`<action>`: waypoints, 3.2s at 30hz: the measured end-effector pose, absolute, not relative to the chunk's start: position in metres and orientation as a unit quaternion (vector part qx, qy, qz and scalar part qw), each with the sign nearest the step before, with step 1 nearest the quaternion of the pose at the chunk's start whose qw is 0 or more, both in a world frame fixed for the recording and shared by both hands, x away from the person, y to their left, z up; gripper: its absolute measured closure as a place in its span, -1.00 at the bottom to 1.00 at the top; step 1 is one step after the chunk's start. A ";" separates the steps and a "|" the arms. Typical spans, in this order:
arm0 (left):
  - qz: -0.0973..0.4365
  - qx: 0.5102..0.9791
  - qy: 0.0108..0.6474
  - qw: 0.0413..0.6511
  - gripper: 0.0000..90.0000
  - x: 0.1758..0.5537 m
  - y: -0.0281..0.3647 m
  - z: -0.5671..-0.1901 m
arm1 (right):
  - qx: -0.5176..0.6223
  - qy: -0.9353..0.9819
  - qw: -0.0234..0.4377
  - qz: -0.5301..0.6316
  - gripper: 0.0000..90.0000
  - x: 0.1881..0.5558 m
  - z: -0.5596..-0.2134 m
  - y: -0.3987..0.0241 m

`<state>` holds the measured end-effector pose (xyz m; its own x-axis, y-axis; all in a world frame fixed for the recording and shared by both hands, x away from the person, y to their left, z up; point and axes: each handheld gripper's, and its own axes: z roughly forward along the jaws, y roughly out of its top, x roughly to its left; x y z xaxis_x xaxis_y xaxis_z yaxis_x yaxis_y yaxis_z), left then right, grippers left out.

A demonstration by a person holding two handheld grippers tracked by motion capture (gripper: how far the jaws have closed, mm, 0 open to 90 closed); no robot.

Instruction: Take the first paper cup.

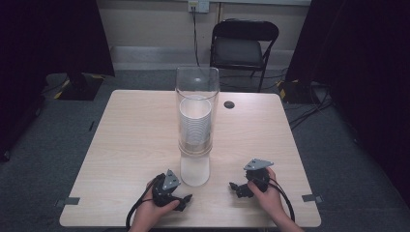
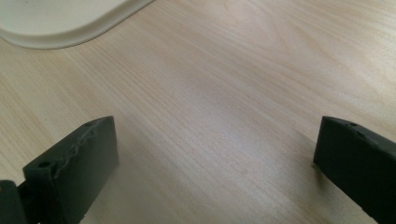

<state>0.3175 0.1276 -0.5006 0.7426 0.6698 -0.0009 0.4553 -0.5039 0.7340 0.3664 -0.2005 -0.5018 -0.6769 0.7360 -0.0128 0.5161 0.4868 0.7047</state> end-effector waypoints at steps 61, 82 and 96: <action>0.262 0.716 0.342 0.549 -0.25 0.364 0.090 -0.432 | 0.369 0.847 0.158 0.347 -1.00 0.366 -0.502 -0.201; 0.195 0.790 0.373 0.446 -0.19 0.345 0.085 -0.495 | 0.369 0.848 0.156 0.348 -1.00 0.366 -0.502 -0.201; 0.182 0.827 0.330 0.417 -0.22 0.333 0.104 -0.488 | 0.364 0.849 0.154 0.349 -1.00 0.367 -0.502 -0.201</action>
